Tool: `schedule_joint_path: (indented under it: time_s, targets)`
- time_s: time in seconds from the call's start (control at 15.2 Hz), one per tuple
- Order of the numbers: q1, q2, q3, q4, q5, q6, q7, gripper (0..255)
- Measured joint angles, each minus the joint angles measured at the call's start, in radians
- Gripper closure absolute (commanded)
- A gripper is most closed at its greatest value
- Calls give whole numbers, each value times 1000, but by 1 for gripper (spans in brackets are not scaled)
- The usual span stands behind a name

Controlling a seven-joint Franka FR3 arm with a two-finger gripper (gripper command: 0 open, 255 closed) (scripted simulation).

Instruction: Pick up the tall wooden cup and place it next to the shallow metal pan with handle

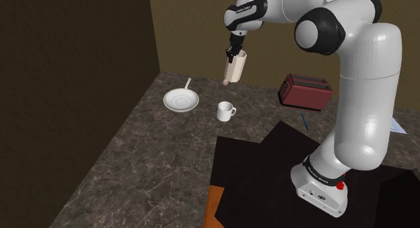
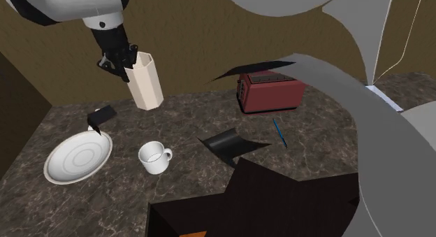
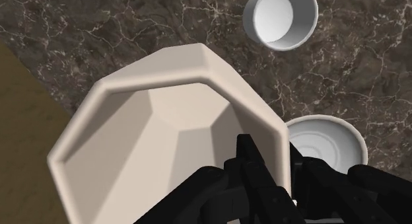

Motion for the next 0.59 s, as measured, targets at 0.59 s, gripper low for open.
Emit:
schedule_joint_path:
  time_s: [0.59]
  targets:
    - [-8, 47, 17, -53, 30, 96, -21, 255]
